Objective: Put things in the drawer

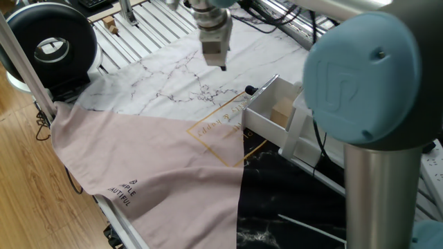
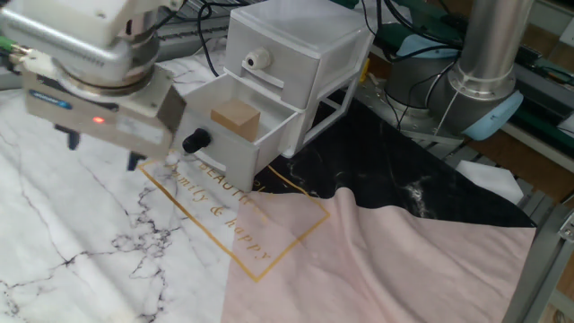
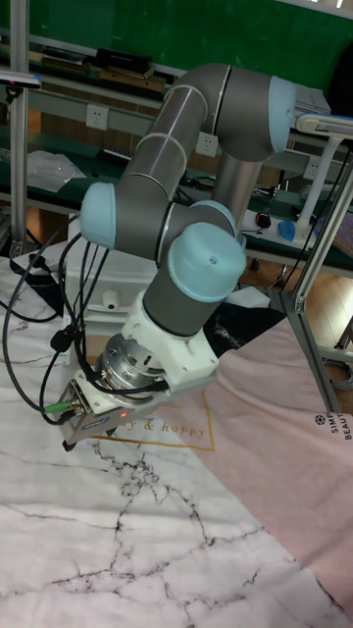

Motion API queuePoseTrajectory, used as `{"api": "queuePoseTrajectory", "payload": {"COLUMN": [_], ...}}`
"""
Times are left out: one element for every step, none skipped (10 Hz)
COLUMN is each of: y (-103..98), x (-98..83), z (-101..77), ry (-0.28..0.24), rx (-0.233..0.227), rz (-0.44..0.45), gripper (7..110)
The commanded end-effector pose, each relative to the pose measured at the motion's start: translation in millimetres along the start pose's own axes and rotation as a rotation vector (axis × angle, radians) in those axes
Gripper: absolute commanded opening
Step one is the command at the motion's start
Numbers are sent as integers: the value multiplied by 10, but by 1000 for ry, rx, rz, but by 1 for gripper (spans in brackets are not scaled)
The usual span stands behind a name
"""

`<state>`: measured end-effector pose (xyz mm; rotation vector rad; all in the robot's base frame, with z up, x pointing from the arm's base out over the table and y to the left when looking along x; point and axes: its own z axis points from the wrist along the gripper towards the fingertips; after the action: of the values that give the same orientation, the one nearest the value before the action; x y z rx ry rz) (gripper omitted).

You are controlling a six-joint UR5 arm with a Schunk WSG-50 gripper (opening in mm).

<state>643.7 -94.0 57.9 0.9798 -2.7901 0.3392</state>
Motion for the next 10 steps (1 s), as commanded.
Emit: {"api": "queuePoseTrajectory", "payload": {"y": [304,353,359,363,362,404,433,424,377,325], "x": [113,123,177,220,259,316,393,431,459,474], "z": [93,122,185,213,210,192,171,166,179,196], "ry": [5,6,9,8,11,25,48,58,65,73], "rx": [-116,-128,-127,-129,-126,-142,-150,-143,-123,-105], "rz": [16,20,31,46,67,80,94,103,119,122], "gripper": [66,66,66,66,66,66,66,66,66,66]}}
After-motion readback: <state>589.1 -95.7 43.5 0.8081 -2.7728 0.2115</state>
